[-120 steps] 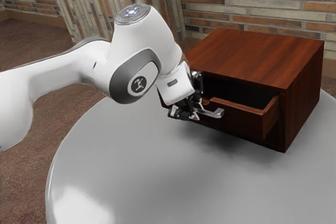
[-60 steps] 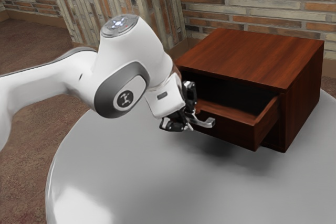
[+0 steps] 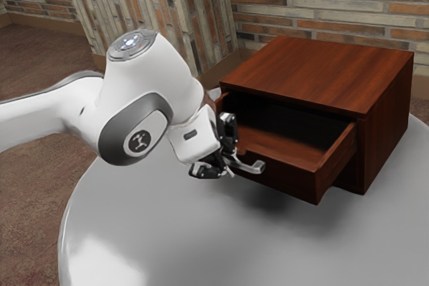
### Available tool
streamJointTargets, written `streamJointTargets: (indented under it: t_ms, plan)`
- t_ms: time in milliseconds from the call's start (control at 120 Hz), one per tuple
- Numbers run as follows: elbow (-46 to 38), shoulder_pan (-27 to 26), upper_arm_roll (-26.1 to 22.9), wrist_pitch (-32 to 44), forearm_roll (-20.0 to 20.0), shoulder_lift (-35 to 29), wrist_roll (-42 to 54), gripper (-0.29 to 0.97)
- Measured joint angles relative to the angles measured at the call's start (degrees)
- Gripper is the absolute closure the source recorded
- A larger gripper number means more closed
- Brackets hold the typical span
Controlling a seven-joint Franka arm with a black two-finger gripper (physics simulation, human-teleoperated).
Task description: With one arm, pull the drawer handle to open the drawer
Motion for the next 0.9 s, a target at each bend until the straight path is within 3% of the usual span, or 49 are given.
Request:
streamJointTargets:
  t_ms: [600, 900]
  plan:
    - [-4.34, 0.04, -0.17, 0.37, 0.08, -4.24, -0.59, 0.62]
    - [-1.49, 0.05, 0.0, -4.69, 0.28, -6.96, -0.54, 0.18]
